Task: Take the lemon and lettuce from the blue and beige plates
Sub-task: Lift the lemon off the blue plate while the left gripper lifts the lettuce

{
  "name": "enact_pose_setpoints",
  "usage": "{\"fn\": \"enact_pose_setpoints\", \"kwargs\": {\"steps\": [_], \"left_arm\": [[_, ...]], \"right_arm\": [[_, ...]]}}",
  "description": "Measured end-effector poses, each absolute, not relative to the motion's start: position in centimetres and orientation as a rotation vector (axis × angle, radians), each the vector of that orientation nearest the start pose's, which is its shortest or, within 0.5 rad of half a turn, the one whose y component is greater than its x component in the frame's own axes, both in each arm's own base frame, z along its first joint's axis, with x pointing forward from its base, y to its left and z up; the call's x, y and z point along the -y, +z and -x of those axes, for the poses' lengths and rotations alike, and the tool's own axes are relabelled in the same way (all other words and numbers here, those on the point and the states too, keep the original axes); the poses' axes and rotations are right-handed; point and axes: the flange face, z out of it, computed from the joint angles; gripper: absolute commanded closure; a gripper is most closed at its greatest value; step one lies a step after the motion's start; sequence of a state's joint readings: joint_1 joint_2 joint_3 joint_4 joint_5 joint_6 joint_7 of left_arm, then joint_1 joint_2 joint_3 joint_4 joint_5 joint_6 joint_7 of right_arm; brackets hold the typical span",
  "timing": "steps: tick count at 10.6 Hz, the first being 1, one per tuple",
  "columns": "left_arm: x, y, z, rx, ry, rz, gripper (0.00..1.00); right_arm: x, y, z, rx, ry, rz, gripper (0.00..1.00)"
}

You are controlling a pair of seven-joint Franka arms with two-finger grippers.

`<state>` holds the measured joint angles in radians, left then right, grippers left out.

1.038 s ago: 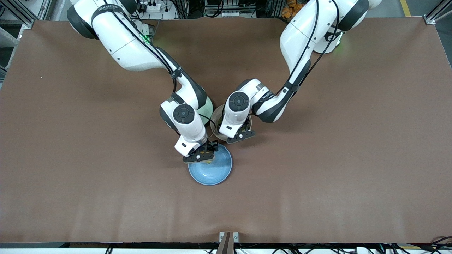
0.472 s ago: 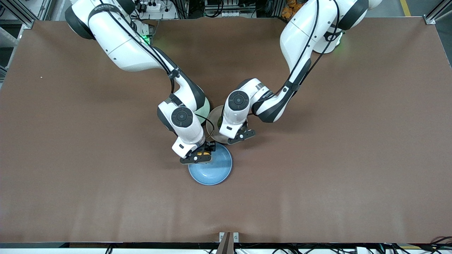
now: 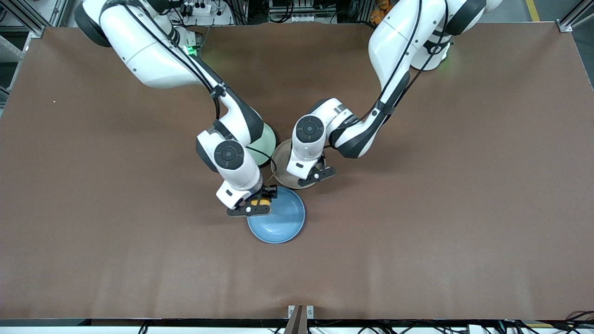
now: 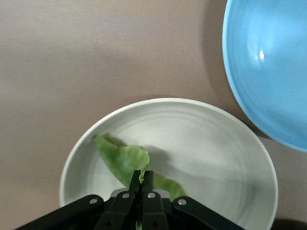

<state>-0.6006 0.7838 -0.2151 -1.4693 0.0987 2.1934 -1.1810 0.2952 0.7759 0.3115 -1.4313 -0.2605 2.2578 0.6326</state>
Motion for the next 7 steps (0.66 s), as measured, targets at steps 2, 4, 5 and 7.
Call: {"fn": "enact_pose_setpoints", "kwargs": {"steps": [2,4,5,7], "left_arm": [[49.5,24.7,-51.2,0.564,0.138,3.066,1.00],[48.6,27.7,-51.3,0.563,0.142,3.039,1.00],[47.7,29.4,-51.9,0.567,0.136,3.036,1.00],[44.4,32.3,-54.1,0.562,0.136,3.027,1.00]], "right_arm": [[-33.7,28.6,-64.8,0.078,-0.078,3.091,0.83],[-28.3,32.2,-66.5,0.099,-0.021,3.094,0.83],[-25.4,33.9,-67.0,0.104,0.017,3.099,0.83],[-20.2,36.8,-67.5,0.106,0.087,3.118,0.83]]}}
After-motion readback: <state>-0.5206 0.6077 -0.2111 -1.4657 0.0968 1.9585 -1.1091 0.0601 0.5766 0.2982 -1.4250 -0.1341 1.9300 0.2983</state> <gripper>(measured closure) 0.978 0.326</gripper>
